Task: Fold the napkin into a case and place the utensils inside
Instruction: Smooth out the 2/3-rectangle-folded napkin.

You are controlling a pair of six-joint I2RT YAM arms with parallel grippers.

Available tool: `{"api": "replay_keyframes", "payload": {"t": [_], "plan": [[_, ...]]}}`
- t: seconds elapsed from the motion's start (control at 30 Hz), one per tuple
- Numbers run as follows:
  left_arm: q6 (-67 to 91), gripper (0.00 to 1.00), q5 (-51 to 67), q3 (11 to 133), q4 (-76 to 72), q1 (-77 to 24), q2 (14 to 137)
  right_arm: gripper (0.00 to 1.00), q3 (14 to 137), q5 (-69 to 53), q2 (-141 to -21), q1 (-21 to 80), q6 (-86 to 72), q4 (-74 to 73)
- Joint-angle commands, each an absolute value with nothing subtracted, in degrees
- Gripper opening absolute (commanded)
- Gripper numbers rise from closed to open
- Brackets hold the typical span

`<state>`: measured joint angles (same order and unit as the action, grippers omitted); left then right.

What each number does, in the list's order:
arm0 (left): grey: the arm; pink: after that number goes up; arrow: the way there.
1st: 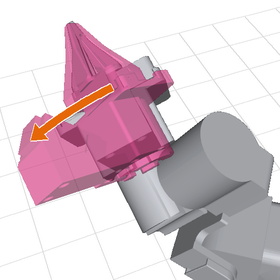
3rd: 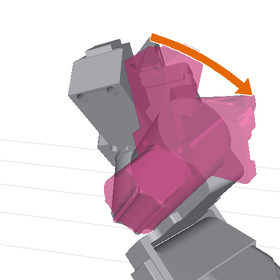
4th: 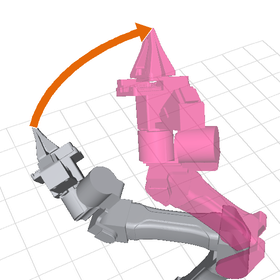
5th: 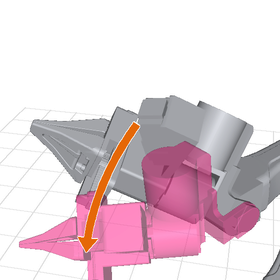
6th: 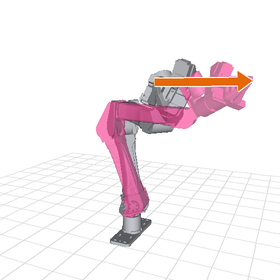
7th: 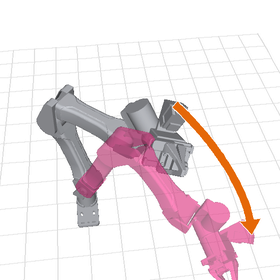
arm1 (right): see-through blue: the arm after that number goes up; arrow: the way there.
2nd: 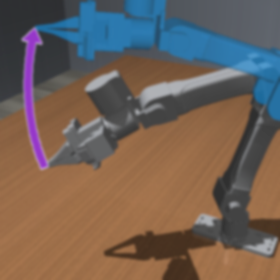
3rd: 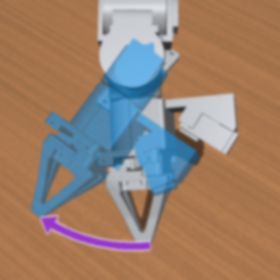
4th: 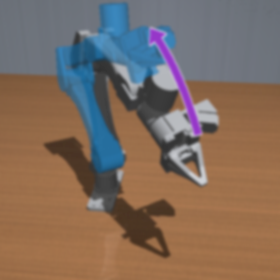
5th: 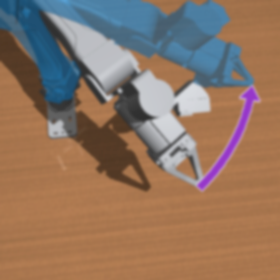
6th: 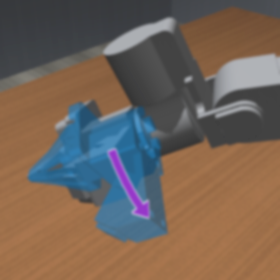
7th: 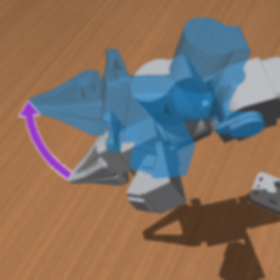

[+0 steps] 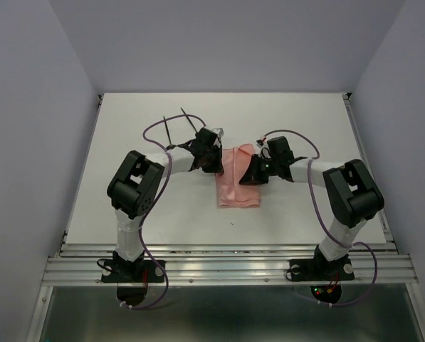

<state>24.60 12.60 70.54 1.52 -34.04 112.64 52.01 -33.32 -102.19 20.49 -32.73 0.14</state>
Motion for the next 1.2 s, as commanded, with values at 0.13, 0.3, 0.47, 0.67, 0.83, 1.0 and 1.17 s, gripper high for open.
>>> {"api": "replay_keyframes", "payload": {"t": [0.13, 0.3, 0.47, 0.67, 0.83, 1.0, 1.17], "plan": [[21.5, 0.00, 11.1, 71.1, 5.2, -34.2, 113.4, 0.09, 49.8, -25.6, -99.8, 21.3, -29.5, -4.0], [20.0, 0.00, 10.5, 71.5, 5.4, -34.2, 113.4, 0.09, 49.6, -21.4, -99.2, 21.3, -28.8, -6.1], [20.1, 0.00, 10.5, 71.6, 5.3, -34.2, 113.6, 0.09, 49.8, -19.8, -97.7, 21.3, -28.0, -7.7], [20.4, 0.00, 10.4, 72.1, 5.0, -34.2, 112.5, 0.09, 50.2, -19.8, -96.5, 21.3, -27.2, -9.1], [20.8, 0.00, 10.8, 73.6, 6.9, -34.6, 107.2, 0.13, 49.4, -24.3, -93.3, 21.3, -29.3, -4.9], [22.8, 0.01, 12.0, 74.7, 6.4, -35.0, 102.4, 0.18, 50.3, -30.1, -92.2, 19.2, -32.6, -0.6], [24.0, 0.02, 13.3, 77.8, 5.4, -35.2, 104.8, 0.17, 56.1, -31.4, -98.1, 16.8, -33.7, 2.3]]}}
